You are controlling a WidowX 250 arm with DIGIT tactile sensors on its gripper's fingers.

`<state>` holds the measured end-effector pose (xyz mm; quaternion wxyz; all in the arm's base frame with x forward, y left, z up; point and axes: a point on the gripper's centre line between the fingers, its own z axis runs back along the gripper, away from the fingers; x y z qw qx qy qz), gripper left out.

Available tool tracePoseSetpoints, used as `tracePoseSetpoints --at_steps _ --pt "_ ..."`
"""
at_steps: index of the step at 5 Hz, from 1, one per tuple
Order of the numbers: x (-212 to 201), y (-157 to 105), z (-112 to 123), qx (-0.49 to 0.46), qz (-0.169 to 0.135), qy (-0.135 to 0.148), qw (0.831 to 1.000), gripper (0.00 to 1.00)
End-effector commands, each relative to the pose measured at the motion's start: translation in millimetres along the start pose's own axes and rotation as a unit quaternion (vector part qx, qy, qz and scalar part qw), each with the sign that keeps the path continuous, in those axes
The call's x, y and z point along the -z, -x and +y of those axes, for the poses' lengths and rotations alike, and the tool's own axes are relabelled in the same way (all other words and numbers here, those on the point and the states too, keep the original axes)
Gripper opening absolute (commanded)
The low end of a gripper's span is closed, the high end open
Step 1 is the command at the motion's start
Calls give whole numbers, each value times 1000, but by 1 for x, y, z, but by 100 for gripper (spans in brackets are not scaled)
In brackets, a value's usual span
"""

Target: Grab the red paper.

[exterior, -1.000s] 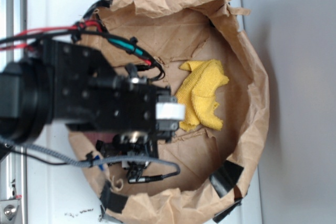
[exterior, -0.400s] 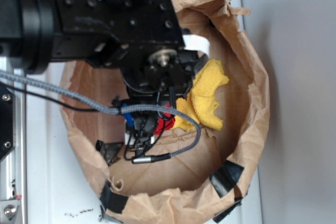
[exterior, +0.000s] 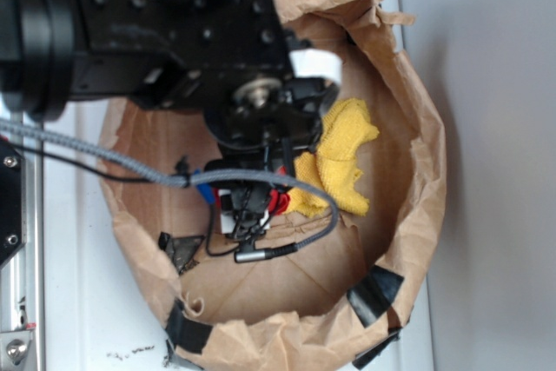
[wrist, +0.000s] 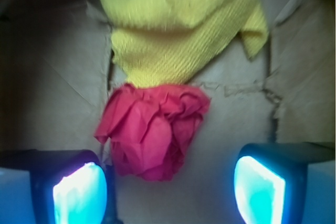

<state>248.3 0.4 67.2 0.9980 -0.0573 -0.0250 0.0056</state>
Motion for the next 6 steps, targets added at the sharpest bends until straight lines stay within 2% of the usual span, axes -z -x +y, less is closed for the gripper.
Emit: tracePoseSetpoints --at_steps 1,2,3,4,5,6 --pt "15 -24 -4 27 -44 -19 998 100" --pt "24 -35 -1 17 -65 -39 997 100" --pt "38 -57 4 16 -45 -40 998 0" --pt "36 -60 4 16 -52 -46 997 0" --pt "24 -61 7 18 -47 -27 998 0" --pt "1 -57 7 22 -24 4 999 0"
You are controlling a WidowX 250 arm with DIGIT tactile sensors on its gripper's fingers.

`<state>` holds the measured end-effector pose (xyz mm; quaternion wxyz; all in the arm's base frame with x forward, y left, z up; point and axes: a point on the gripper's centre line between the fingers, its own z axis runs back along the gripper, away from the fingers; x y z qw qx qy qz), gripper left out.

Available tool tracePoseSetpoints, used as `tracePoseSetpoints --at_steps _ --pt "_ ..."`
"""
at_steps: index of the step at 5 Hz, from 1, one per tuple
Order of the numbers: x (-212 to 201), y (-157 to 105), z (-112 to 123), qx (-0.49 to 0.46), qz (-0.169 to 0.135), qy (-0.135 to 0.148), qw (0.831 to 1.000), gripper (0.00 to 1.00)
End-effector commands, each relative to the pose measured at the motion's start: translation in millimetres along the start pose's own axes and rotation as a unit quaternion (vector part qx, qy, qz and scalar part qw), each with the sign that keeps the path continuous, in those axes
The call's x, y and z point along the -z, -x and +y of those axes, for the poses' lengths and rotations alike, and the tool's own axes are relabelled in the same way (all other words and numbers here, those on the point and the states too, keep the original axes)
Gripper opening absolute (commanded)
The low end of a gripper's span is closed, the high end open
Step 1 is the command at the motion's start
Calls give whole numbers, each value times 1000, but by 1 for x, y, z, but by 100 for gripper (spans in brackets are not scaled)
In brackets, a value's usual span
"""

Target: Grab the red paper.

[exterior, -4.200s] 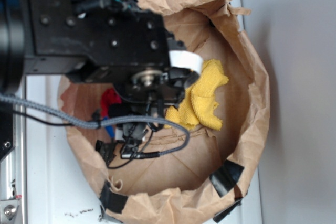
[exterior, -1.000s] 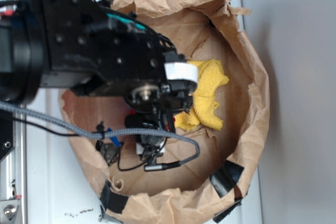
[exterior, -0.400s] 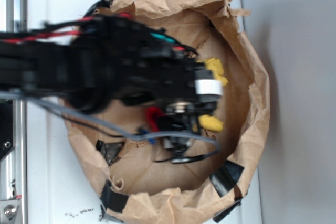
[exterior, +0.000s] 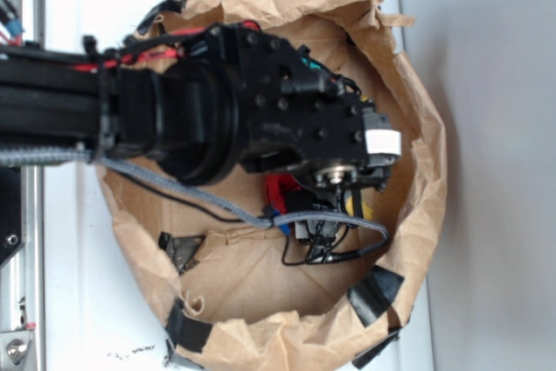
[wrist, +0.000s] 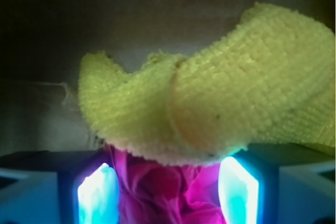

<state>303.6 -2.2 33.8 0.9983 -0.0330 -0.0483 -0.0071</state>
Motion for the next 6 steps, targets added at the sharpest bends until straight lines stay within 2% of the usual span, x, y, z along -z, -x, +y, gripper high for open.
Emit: tracePoseSetpoints --at_steps 1,2,4,5,6 --pt "-57 0 11 9 11 55 998 0" --pt "-79 4 14 14 24 81 996 0" --pt "-90 13 17 17 25 96 995 0" --pt "-110 10 19 -9 27 108 994 0" --pt "-134 10 20 -34 28 104 994 0"
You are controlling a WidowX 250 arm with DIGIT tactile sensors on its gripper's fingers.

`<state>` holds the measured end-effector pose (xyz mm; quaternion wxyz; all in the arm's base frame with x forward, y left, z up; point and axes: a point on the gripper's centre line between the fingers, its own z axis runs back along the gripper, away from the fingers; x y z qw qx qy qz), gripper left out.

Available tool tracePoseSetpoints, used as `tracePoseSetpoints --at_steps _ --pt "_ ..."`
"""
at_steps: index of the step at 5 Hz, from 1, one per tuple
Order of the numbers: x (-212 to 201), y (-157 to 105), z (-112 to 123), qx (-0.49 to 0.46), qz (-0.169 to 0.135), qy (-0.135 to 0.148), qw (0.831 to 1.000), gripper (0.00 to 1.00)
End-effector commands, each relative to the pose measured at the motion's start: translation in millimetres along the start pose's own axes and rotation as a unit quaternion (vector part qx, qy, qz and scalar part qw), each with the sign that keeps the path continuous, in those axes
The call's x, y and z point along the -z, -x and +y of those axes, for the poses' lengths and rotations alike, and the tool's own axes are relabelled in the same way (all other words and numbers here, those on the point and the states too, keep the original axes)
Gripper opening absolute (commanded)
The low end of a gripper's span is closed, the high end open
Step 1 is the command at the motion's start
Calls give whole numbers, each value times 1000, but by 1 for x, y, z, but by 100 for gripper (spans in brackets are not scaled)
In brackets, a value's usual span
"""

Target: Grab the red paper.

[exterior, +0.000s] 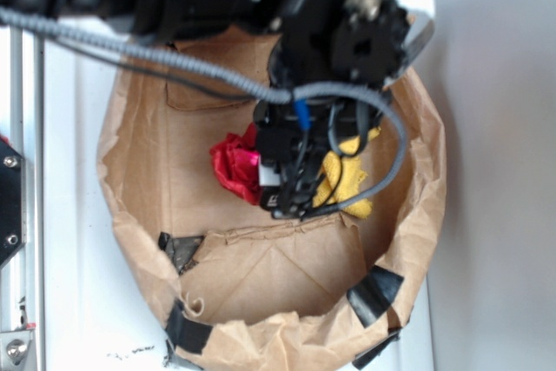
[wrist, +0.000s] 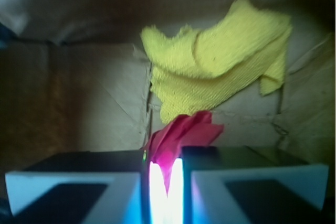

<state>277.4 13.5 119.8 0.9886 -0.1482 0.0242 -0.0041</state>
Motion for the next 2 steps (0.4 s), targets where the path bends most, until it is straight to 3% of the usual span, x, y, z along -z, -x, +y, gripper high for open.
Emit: tracePoseSetpoints --at_steps 1,2 --pt "-65 2 1 -16 -46 -19 999 0" --pt "-66 7 1 -46 -67 -81 993 0"
